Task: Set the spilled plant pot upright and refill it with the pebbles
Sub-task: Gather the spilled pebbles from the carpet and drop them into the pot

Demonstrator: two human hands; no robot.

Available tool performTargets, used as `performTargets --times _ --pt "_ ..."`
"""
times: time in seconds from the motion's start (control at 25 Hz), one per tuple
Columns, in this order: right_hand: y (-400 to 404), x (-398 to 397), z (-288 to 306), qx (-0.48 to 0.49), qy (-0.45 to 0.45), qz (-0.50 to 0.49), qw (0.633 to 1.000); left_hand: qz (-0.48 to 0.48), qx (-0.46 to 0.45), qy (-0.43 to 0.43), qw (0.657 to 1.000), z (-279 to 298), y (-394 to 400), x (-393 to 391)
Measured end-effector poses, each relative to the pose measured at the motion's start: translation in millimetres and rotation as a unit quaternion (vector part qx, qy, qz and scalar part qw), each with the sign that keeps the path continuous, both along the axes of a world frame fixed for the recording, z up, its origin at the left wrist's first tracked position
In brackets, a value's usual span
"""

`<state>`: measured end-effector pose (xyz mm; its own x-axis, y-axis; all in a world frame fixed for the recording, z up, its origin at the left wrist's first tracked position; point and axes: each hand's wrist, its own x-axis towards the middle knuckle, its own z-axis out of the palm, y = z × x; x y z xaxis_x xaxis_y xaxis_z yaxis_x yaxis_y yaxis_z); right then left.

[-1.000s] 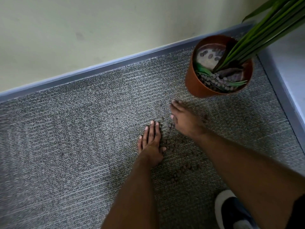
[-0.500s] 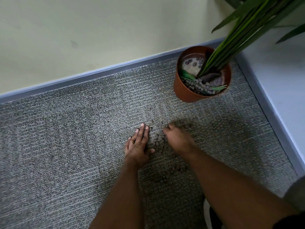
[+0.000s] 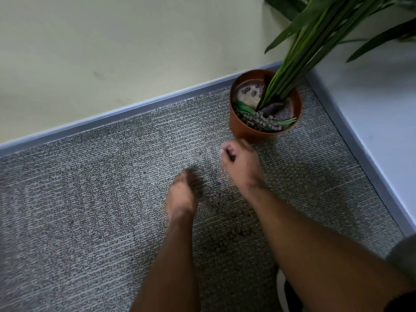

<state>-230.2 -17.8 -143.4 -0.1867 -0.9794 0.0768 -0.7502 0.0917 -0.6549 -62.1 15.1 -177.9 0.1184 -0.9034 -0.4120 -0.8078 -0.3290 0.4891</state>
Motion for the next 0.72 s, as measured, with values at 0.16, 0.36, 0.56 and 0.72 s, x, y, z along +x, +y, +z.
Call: performTargets --times 0.16,0.36,0.56,0.72 --pt "-29.7 -2.8 38.9 -0.159 -0.061 -0.065 0.983 0.002 -0.055 0.162 0.985 59.7 -43.6 -38.0" --pt "-35.6 -26.8 40.2 -0.166 -0.191 -0.300 0.920 -0.097 -0.130 0.213 0.964 127.3 -96.0 -95.3" --pt "-32.8 -42.0 26.8 -0.107 -0.218 -0.377 0.894 -0.151 -0.083 0.212 0.962 142.0 -116.1 -127.1" --pt "-22.7 -33.6 24.9 -0.161 -0.216 -0.377 0.886 -0.020 -0.132 0.249 0.959 118.7 -86.5 -97.0"
